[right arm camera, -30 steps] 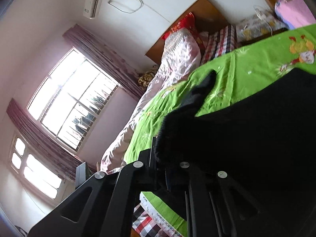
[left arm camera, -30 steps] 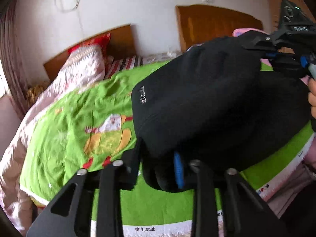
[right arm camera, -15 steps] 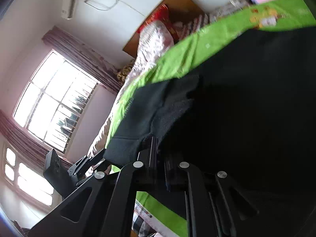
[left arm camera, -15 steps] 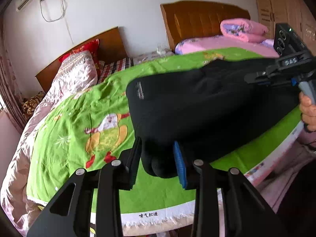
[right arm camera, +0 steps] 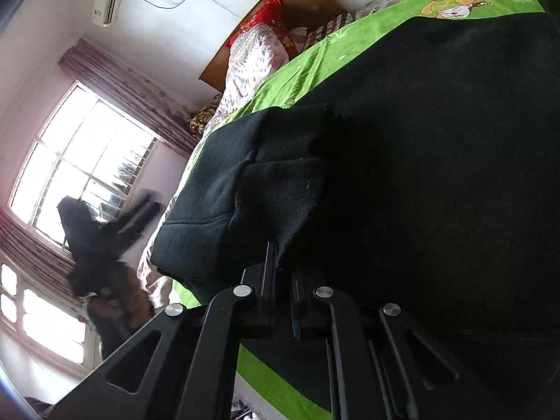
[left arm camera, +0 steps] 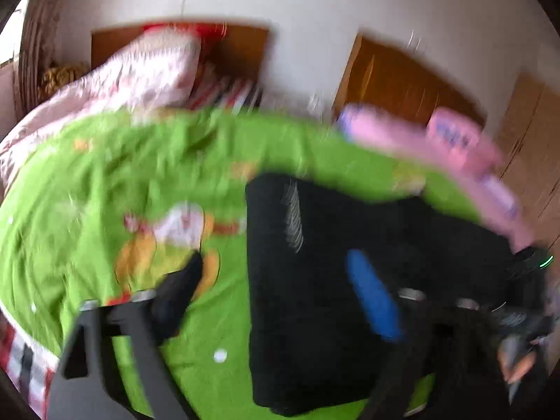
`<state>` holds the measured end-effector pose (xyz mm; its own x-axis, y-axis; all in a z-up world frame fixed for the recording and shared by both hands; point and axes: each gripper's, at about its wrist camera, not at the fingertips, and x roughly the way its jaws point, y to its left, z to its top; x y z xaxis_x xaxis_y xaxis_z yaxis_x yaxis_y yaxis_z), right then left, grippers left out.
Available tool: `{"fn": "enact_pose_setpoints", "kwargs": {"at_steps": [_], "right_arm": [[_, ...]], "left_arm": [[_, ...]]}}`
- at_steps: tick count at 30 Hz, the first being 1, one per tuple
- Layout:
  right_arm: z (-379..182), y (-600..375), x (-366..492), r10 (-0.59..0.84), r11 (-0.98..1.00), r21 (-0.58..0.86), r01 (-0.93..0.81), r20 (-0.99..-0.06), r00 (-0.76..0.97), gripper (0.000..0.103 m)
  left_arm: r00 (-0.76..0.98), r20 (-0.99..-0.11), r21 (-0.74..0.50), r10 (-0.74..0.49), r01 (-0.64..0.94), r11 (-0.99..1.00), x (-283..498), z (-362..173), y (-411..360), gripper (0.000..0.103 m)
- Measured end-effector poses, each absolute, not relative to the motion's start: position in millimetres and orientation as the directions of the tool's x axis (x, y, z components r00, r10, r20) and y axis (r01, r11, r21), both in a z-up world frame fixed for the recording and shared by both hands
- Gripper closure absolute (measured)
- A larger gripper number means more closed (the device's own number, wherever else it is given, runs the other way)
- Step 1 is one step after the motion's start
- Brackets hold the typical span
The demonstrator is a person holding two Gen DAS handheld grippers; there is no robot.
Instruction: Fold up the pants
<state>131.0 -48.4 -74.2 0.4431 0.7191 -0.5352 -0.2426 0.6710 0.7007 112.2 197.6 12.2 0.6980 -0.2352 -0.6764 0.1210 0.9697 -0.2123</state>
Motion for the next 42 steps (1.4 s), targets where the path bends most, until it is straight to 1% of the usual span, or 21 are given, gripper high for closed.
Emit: {"fn": "enact_pose_setpoints", "kwargs": {"at_steps": [1,2,3,4,5,6,9,12,14,16,18,21,24,26,30,32,34,36,39,40,42], "right_arm": [[-72,-49,131,0.721,0.671,0.699,-0.248,-0.536,0.44,0.081],[-68,-52,130,0.72,0.673,0.695,-0.252,-0.539,0.437,0.075],[-64,-56,130,0.722,0.672,0.695,-0.256,-0.536,0.438,0.06],[-58,-62,130,0.731,0.659,0.705,-0.263,-0.517,0.446,0.032],[-52,-64,131,0.733,0.652,0.709,-0.268,-0.5,0.461,0.016],[-44,-66,131,0.734,0.647,0.711,-0.276,-0.481,0.479,0.004],[-32,-70,144,0.721,0.669,0.69,-0.278,-0.511,0.467,0.004],[-47,-70,160,0.747,0.649,0.727,-0.224,-0.552,0.37,0.004],[-63,-56,175,0.736,0.673,0.71,-0.206,-0.617,0.279,0.004],[-58,-45,176,0.734,0.679,0.692,-0.245,-0.632,0.248,0.004],[-58,-33,175,0.793,0.609,0.746,-0.269,-0.587,0.166,0.007],[-55,-13,178,0.775,0.626,0.72,-0.3,-0.617,0.134,0.007],[-50,-16,187,0.795,0.607,0.747,-0.271,-0.574,0.197,0.019],[-57,-16,195,0.792,0.61,0.757,-0.236,-0.572,0.211,0.021],[-50,8,181,0.774,0.628,0.707,-0.326,-0.613,0.162,0.028],[-52,9,183,0.785,0.615,0.715,-0.333,-0.594,0.175,0.055],[-55,8,181,0.797,0.604,0.726,-0.329,-0.559,0.229,0.061],[-47,9,173,0.789,0.614,0.702,-0.36,-0.547,0.279,0.063],[-10,12,165,0.801,0.598,0.689,-0.41,-0.493,0.339,0.064],[13,16,164,0.799,0.601,0.661,-0.448,-0.481,0.362,0.064],[40,25,166,0.794,0.607,0.622,-0.494,-0.472,0.383,0.064]], "left_arm": [[0.665,-0.699,-0.202,-0.264,0.17,0.965,110,1,187,0.043],[0.668,-0.706,-0.152,-0.237,0.184,0.971,104,-4,178,0.04],[0.688,-0.705,-0.063,-0.17,0.177,0.982,97,-8,168,0.038],[0.707,-0.7,0.032,-0.097,0.167,0.985,92,-15,158,0.036],[0.724,-0.687,0.074,-0.062,0.155,0.985,90,-18,154,0.035],[0.733,-0.679,0.086,-0.048,0.145,0.986,89,-20,153,0.032],[0.73,-0.681,0.043,-0.061,0.123,0.992,93,-23,158,0.028],[0.732,-0.679,0.038,-0.06,0.116,0.993,95,-24,162,0.027],[0.734,-0.677,0.038,-0.058,0.114,0.993,95,-23,164,0.027],[0.733,-0.677,0.025,-0.064,0.11,0.994,94,-25,166,0.025],[0.728,-0.68,-0.008,-0.088,0.112,0.994,93,-26,168,0.024],[0.715,-0.686,-0.073,-0.136,0.119,0.99,96,-29,175,0.024],[0.712,-0.686,-0.086,-0.148,0.122,0.989,96,-30,175,0.024],[0.715,-0.684,-0.079,-0.143,0.123,0.989,95,-30,173,0.024],[0.715,-0.682,-0.094,-0.153,0.122,0.988,94,-30,174,0.024],[0.726,-0.67,-0.092,-0.153,0.123,0.988,92,-29,174,0.024],[0.758,-0.634,-0.086,-0.154,0.128,0.988,83,-25,174,0.024],[0.793,-0.589,-0.081,-0.155,0.134,0.988,68,-16,179,0.023],[0.842,-0.518,-0.12,-0.151,0.103,0.987,37,3,203,0.012],[0.848,-0.504,-0.141,-0.163,0.105,0.984,25,10,214,0.011],[0.834,-0.529,-0.106,-0.154,0.115,0.988,13,13,217,0.011]]}}
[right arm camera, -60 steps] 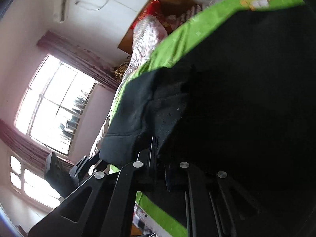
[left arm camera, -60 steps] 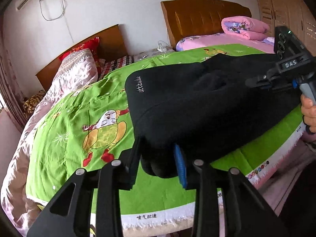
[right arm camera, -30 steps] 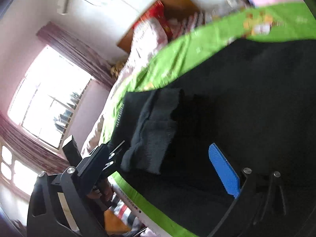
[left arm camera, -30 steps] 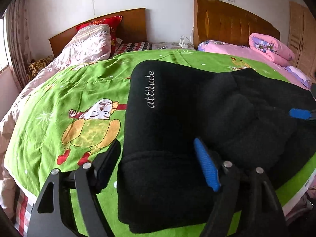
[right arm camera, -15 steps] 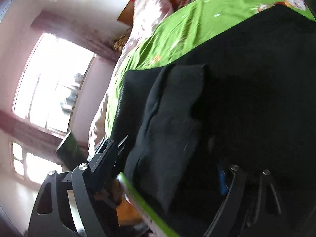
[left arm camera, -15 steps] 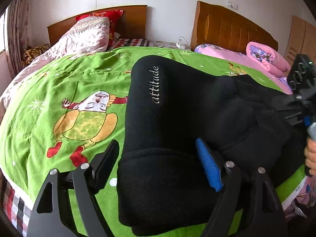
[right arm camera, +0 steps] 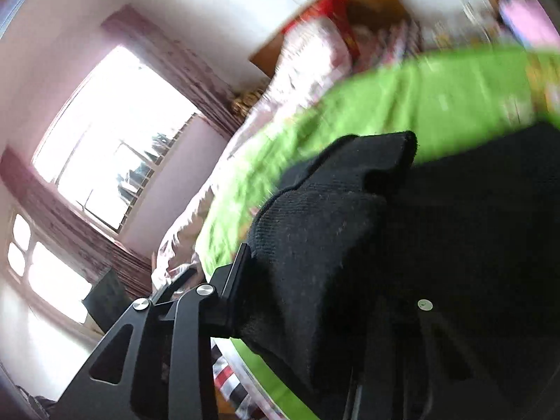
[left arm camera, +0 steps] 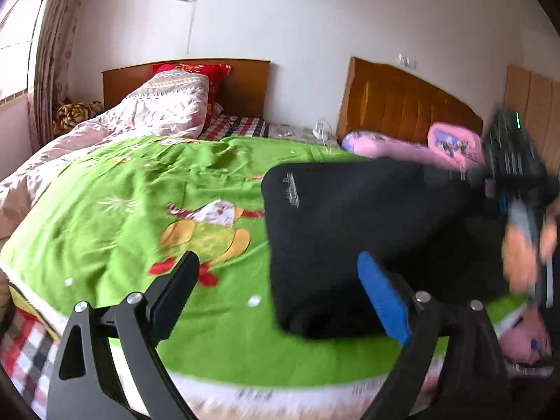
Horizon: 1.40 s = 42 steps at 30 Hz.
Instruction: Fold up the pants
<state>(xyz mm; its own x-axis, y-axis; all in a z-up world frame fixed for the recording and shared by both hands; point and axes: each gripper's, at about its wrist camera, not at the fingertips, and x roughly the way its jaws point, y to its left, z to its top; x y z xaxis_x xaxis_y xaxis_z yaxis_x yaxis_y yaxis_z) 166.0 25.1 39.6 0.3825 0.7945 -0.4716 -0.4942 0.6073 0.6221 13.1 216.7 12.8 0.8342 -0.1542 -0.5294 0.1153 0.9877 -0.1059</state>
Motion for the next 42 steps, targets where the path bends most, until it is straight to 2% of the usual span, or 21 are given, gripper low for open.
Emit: {"fn": "enact_pose_setpoints", "kwargs": {"at_steps": [4,8,10,11,12,13,14,17,24,27,30,31,33,42], "right_arm": [[90,45,162,0.791,0.61,0.537,-0.582,-0.458,0.406,0.064],[126,42,150,0.785,0.615,0.471,-0.632,-0.442,0.434,0.069],[141,44,155,0.782,0.62,0.452,-0.641,-0.42,0.46,0.08],[145,40,151,0.781,0.621,0.448,-0.643,-0.418,0.464,0.08],[145,34,148,0.779,0.624,0.446,-0.641,-0.416,0.469,0.081],[139,27,149,0.767,0.639,0.44,-0.631,-0.426,0.48,0.081],[135,24,153,0.756,0.652,0.436,-0.62,-0.438,0.487,0.081],[117,8,159,0.739,0.673,0.458,-0.581,-0.451,0.5,0.081],[84,-51,154,0.705,0.704,0.492,-0.511,-0.403,0.584,0.081],[24,-80,152,0.623,0.773,0.505,-0.384,-0.489,0.611,0.081],[-44,-99,162,0.608,0.776,0.583,-0.242,-0.589,0.532,0.081],[-56,-107,162,0.635,0.745,0.632,-0.215,-0.572,0.519,0.081],[-42,-108,159,0.642,0.739,0.628,-0.245,-0.544,0.54,0.081],[-40,-99,148,0.606,0.776,0.579,-0.249,-0.576,0.549,0.081]], "left_arm": [[0.798,-0.599,0.059,-0.063,0.123,0.991,14,0,190,0.011],[0.78,-0.617,-0.004,-0.104,0.129,0.992,34,-6,182,0.011],[0.752,-0.659,0.068,0.016,0.039,0.997,59,-15,183,0.012],[0.729,-0.68,0.092,0.076,-0.018,0.996,71,-22,189,0.01],[0.705,-0.709,-0.018,0.013,-0.036,0.999,82,-29,203,0.01],[0.695,-0.717,-0.133,-0.051,-0.064,0.989,83,-31,215,0.011],[0.698,-0.712,-0.178,-0.075,-0.077,0.981,81,-29,219,0.013],[0.745,-0.666,-0.016,0.051,-0.083,0.996,68,-19,200,0.015],[0.783,-0.609,0.126,0.127,-0.063,0.99,63,-6,170,0.013],[0.742,-0.645,0.224,0.185,-0.047,0.973,73,-24,155,0.012],[0.735,-0.649,0.249,0.197,-0.039,0.968,78,-35,153,0.009],[0.729,-0.654,0.254,0.201,-0.038,0.967,80,-34,154,0.008],[0.72,-0.664,0.254,0.201,-0.036,0.967,83,-33,156,0.007],[0.71,-0.683,0.201,0.171,-0.043,0.979,81,-34,164,0.006]]}}
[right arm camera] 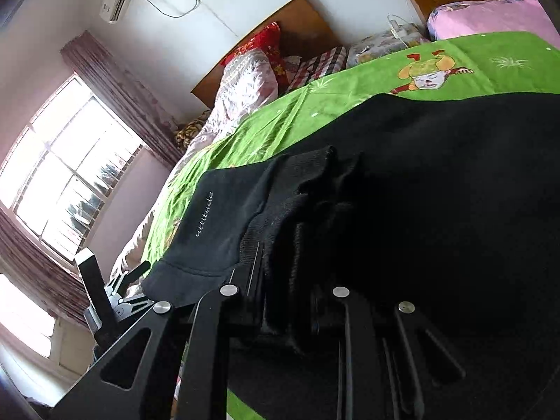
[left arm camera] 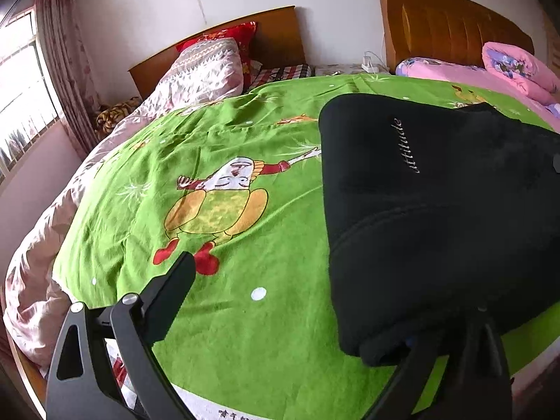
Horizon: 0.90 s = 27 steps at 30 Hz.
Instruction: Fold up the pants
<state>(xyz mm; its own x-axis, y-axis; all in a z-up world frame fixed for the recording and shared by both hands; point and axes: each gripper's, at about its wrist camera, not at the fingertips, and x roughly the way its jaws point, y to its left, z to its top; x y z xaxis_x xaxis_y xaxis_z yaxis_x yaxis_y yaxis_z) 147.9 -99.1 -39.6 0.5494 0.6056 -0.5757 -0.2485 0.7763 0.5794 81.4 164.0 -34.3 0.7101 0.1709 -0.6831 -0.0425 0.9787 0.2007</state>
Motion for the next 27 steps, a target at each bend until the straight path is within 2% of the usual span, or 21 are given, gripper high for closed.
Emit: {"fn": "enact_pose_setpoints", "kwargs": {"at_steps": [4,5,6,7,8,9,11,15,16,18,21,23,25,27], "right_arm": [[-54,-106,150,0.582,0.787,0.593,-0.17,-0.623,0.523,0.075],[-52,-106,149,0.58,0.791,0.588,-0.167,-0.634,0.512,0.067],[-49,-106,146,0.578,0.795,0.581,-0.174,-0.639,0.508,0.053],[-42,-108,140,0.568,0.805,0.565,-0.184,-0.64,0.518,0.033],[-36,-110,133,0.55,0.818,0.542,-0.194,-0.636,0.541,0.026],[-30,-112,128,0.525,0.835,0.511,-0.202,-0.632,0.57,0.022],[-12,-112,117,0.458,0.879,0.423,-0.221,-0.618,0.639,0.022],[16,-82,114,0.424,0.905,0.288,-0.313,-0.576,0.699,0.022],[19,-66,117,0.415,0.909,0.243,-0.337,-0.581,0.7,0.022],[18,-42,123,0.416,0.904,0.196,-0.379,-0.603,0.68,0.023],[-1,-14,123,0.389,0.898,0.125,-0.422,-0.675,0.627,0.022],[-20,-8,122,0.338,0.902,0.069,-0.427,-0.728,0.596,0.021],[-37,-9,118,0.321,0.898,0.04,-0.438,-0.741,0.589,0.019],[-42,-17,111,0.35,0.892,0.057,-0.449,-0.716,0.605,0.019]], "left_arm": [[0.711,-0.684,0.229,0.164,-0.004,0.973,77,-32,161,0.006],[0.7,-0.698,0.241,0.151,0.03,0.97,72,-30,160,0.006],[0.685,-0.716,0.251,0.137,0.069,0.966,67,-29,160,0.005],[0.674,-0.727,0.264,0.128,0.101,0.959,61,-26,161,0.005],[0.66,-0.741,0.276,0.12,0.137,0.951,52,-22,161,0.005],[0.654,-0.75,0.274,0.105,0.162,0.948,44,-16,162,0.005],[0.679,-0.734,0.196,-0.007,0.221,0.955,24,14,168,0.005],[0.769,-0.572,-0.125,-0.286,0.263,0.957,28,78,178,0.001],[0.771,-0.548,-0.196,-0.324,0.258,0.946,41,83,176,0.001],[0.743,-0.566,-0.251,-0.358,0.259,0.933,78,77,157,0.001],[0.664,-0.651,-0.254,-0.367,0.265,0.93,116,44,126,0.002],[0.608,-0.723,-0.199,-0.328,0.272,0.941,126,8,107,0.002],[0.576,-0.777,-0.119,-0.253,0.259,0.958,128,-26,99,0.003],[0.637,-0.739,-0.04,-0.222,0.287,0.957,116,-33,92,0.002]]}}
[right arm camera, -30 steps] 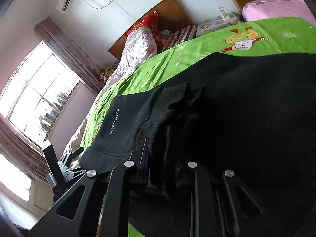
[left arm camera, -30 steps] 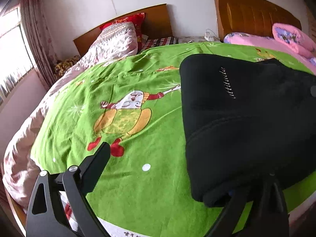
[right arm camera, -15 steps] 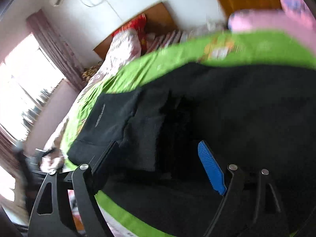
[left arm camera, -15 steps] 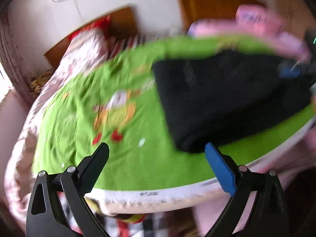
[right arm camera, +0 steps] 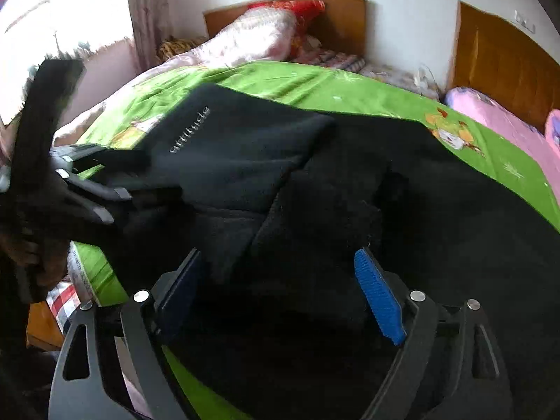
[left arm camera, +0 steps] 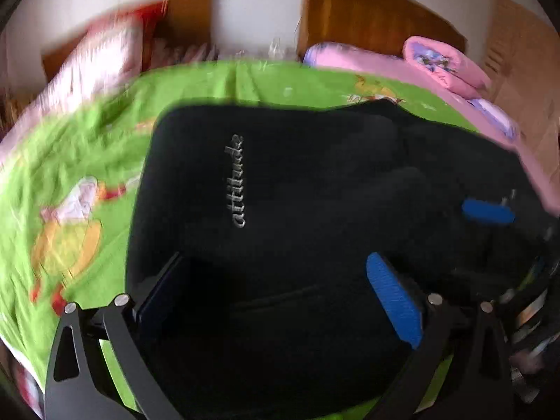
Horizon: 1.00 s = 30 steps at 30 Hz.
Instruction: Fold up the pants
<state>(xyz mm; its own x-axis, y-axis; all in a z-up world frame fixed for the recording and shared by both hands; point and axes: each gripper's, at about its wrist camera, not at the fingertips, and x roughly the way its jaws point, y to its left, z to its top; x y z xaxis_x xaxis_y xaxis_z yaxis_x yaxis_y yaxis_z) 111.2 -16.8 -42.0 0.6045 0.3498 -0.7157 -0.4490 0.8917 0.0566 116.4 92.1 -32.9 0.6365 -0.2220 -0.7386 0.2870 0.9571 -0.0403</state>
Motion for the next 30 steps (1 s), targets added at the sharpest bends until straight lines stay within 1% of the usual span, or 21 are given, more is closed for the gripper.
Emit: {"fn": "enact_pose_setpoints", "kwargs": {"at_steps": [4,6,7,8,10,12,13,14,15,16,17,20,23,25,28,30], "right_arm": [[-43,-19,113,0.355,0.893,0.07,-0.445,-0.718,0.599,0.019],[-43,-19,113,0.353,0.894,0.068,-0.443,-0.718,0.601,0.018],[-42,-18,113,0.352,0.894,0.069,-0.442,-0.718,0.601,0.018],[-41,-17,112,0.352,0.894,0.07,-0.442,-0.718,0.6,0.018],[-40,-18,113,0.359,0.892,0.076,-0.445,-0.716,0.599,0.018],[-41,-20,113,0.366,0.89,0.081,-0.448,-0.714,0.598,0.018],[-41,-21,114,0.368,0.889,0.082,-0.45,-0.712,0.598,0.018],[-41,-21,114,0.37,0.889,0.083,-0.451,-0.711,0.599,0.017],[-41,-22,114,0.373,0.888,0.084,-0.453,-0.708,0.599,0.017],[-42,-22,114,0.376,0.887,0.086,-0.455,-0.706,0.6,0.017],[-42,-22,115,0.377,0.886,0.086,-0.455,-0.705,0.601,0.017],[-40,-23,114,0.381,0.887,0.093,-0.453,-0.701,0.603,0.016],[-32,-29,106,0.364,0.907,0.096,-0.411,-0.67,0.647,0.016],[-22,-35,98,0.37,0.913,0.111,-0.392,-0.628,0.684,0.016],[-12,-36,94,0.36,0.919,0.093,-0.384,-0.599,0.715,0.015],[-17,-29,99,0.314,0.927,0.043,-0.373,-0.632,0.708,0.015]], "left_arm": [[0.59,-0.778,-0.065,-0.215,0.264,0.962,126,-21,91,0.002],[0.598,-0.764,-0.098,-0.241,0.261,0.96,131,-2,89,0.002],[0.622,-0.74,-0.103,-0.256,0.271,0.957,133,15,88,0.002],[0.642,-0.726,-0.087,-0.249,0.274,0.958,139,25,84,0.002],[0.675,-0.713,-0.01,-0.189,0.26,0.966,161,38,74,0.002],[0.662,-0.74,0.057,-0.116,0.234,0.97,190,30,70,0.002],[0.615,-0.785,0.071,-0.071,0.204,0.976,209,14,73,0.002],[0.564,-0.825,0.074,-0.039,0.176,0.982,224,-2,79,0.002],[0.518,-0.854,0.045,-0.042,0.153,0.987,236,-22,87,0.001],[0.522,-0.851,0.018,-0.064,0.151,0.988,238,-26,91,0.001],[0.544,-0.836,0.016,-0.073,0.157,0.987,235,-23,92,0.001],[0.613,-0.788,0.059,-0.048,0.153,0.986,217,-13,87,0.002],[0.715,-0.699,0.149,0.005,0.139,0.979,178,8,77,0.002],[0.769,-0.639,0.179,0.015,0.129,0.975,151,18,70,0.001],[0.767,-0.641,0.166,0.006,0.131,0.977,119,12,73,0.001],[0.745,-0.667,0.153,-0.002,0.139,0.978,108,-2,74,0.001]]}}
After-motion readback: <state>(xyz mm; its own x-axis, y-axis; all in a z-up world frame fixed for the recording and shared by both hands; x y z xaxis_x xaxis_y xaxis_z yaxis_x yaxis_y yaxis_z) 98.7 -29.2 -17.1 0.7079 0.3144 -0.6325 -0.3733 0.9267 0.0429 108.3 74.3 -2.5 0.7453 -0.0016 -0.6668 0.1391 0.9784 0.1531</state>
